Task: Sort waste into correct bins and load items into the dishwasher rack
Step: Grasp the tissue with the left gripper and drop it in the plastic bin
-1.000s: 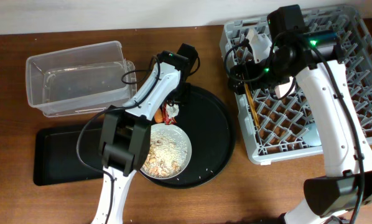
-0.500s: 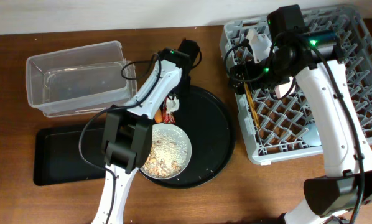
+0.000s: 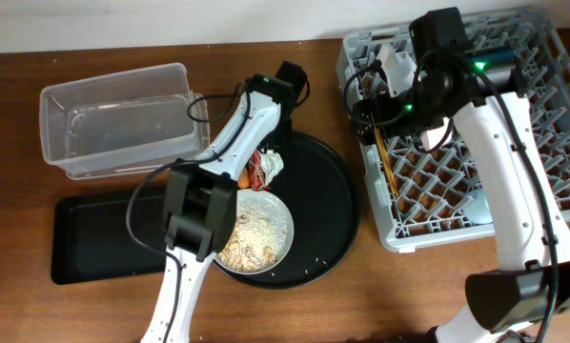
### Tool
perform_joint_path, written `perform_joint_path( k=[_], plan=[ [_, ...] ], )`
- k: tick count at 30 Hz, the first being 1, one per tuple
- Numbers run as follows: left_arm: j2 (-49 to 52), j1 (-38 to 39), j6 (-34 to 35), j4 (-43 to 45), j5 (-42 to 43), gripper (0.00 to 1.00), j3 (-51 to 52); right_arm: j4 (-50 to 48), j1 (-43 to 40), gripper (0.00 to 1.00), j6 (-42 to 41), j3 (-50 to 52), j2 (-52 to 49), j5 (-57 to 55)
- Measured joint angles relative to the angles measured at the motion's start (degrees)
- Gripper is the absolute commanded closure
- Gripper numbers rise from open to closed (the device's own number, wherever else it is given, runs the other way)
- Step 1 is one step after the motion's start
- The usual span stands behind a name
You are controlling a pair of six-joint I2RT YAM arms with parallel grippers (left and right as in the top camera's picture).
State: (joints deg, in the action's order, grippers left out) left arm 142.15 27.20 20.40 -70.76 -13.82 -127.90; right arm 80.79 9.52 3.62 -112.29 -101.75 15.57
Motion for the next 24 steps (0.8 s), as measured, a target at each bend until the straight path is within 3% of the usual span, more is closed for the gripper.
perform_joint_path(
  k=[4,8,9,10,13,14,17,20,24],
  plan=[
    [-1.70,-1.62,-0.02,-10.60,-3.02,1.00,-13.84,0.04,0.00,0.02,0.02,0.00,0.00,0.02],
    [-7.39,-12.00,0.22,-13.92,-6.25,1.00,-21.16,0.02,0.00,0.02,0.00,0.00,0.00,0.02],
    [-8.33,-15.87,0.55,-13.55,-6.38,0.96,-21.38,0.02,0.00,0.02,0.02,0.00,0.00,0.02],
    [-8.59,-20.06,0.85,-12.33,-5.70,0.58,-21.46,0.02,0.00,0.02,0.00,0.00,0.00,0.02],
    [-8.50,-28.09,1.55,-9.92,-2.58,0.42,-21.46,0.02,0.00,0.02,0.04,0.00,0.00,0.00],
    [-8.50,-29.14,1.53,-9.97,-1.77,0.41,-21.46,0.02,0.00,0.02,0.02,0.00,0.00,0.02],
    [-8.50,-27.45,-0.07,-11.50,1.36,0.41,-21.46,0.00,0.00,0.02,0.04,0.00,0.00,0.00],
    [-8.52,-21.00,-0.96,-17.11,4.00,0.41,-20.96,0.02,0.00,0.02,0.02,0.00,0.00,0.02],
    [-8.52,-10.12,0.00,-15.78,6.29,0.41,-9.31,-0.02,0.00,0.02,0.04,0.00,0.00,0.00]
  ],
)
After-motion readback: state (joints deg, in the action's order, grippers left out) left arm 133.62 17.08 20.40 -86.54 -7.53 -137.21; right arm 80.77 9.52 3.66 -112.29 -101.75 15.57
